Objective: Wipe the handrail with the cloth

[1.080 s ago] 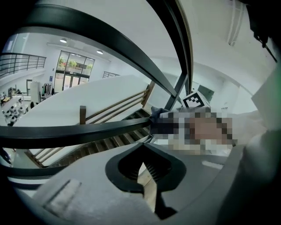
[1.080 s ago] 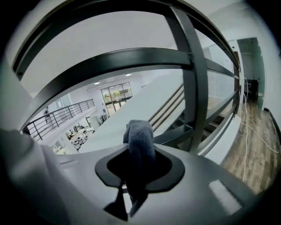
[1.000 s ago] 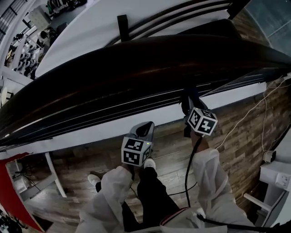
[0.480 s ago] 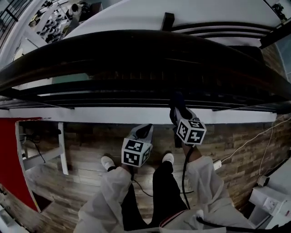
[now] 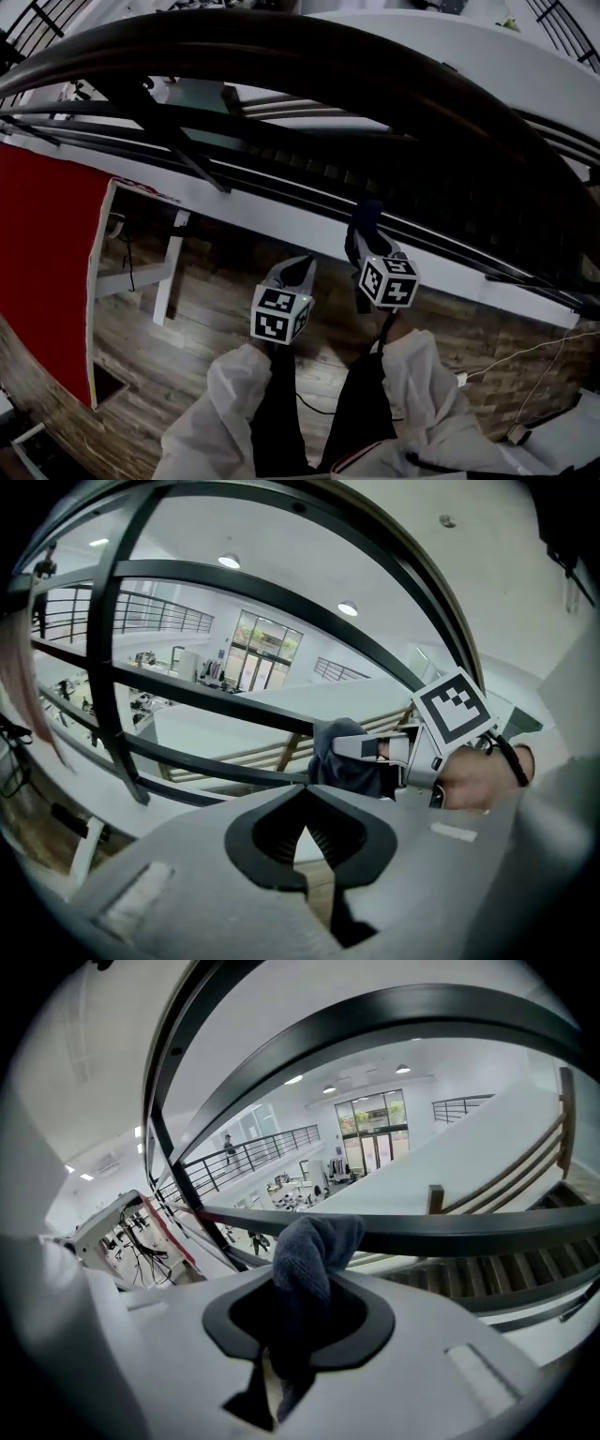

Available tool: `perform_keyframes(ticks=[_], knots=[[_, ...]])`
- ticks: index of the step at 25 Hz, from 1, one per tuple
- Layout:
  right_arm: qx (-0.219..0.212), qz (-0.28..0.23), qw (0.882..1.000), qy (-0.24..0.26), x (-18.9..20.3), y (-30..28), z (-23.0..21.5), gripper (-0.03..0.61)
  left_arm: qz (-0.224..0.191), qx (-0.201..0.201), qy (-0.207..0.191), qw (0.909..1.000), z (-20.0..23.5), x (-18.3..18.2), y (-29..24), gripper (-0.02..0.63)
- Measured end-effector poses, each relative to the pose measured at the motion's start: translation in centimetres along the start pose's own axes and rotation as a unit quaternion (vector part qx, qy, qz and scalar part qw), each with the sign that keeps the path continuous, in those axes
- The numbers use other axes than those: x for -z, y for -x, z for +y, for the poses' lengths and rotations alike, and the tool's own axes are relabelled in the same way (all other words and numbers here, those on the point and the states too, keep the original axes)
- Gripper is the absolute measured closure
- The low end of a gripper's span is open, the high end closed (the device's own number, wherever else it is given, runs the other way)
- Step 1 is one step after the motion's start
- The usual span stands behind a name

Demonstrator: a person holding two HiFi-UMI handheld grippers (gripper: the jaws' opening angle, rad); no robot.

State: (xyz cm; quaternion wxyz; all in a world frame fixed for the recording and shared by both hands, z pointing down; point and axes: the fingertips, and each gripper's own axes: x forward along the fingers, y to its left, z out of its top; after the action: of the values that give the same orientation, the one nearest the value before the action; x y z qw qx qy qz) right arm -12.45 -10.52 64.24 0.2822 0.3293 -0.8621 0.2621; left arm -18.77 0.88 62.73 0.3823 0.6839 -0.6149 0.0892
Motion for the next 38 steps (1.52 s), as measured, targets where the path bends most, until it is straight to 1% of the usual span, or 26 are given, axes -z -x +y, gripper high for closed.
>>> perform_keyframes(ticks=[3,6,12,16,19,23,27,32,38], knots=[[-0.022,0.013,1.0,0.018,0.2,-3.5,5.4,0.499,-0.015,-0.03,0.025,0.9991,6.0,0.1,2.5,0.611],[-0.045,0.026,0.998,0.03,0.5,-6.3,10.0,0.499,-0.026,-0.057,0.046,0.9969,10.5,0.4,4.4,0.611],[-0.078,0.038,0.996,0.038,1.4,-12.3,18.4,0.499,-0.043,-0.09,0.065,0.9929,18.8,0.8,6.9,0.611],[-0.093,0.043,0.994,0.043,1.8,-16.2,22.4,0.499,-0.05,-0.106,0.077,0.9901,23.3,1.3,7.5,0.611],[-0.098,0.05,0.993,0.044,2.2,-19.4,24.4,0.499,-0.052,-0.114,0.08,0.9889,26.3,1.6,7.2,0.611],[-0.104,0.064,0.992,0.044,2.8,-23.9,26.1,0.498,-0.048,-0.12,0.094,0.9871,29.6,1.9,6.0,0.611],[-0.097,0.061,0.993,0.032,2.7,-27.3,26.9,0.499,-0.049,-0.12,0.099,0.9866,31.6,2.2,5.0,0.611],[-0.1,0.058,0.993,0.037,2.1,-30.5,28.1,0.499,-0.063,-0.127,0.101,0.9848,33.7,1.6,4.9,0.611],[-0.102,0.067,0.992,0.038,1.9,-32.8,29.6,0.499,-0.064,-0.129,0.101,0.9845,34.7,1.3,5.0,0.611]])
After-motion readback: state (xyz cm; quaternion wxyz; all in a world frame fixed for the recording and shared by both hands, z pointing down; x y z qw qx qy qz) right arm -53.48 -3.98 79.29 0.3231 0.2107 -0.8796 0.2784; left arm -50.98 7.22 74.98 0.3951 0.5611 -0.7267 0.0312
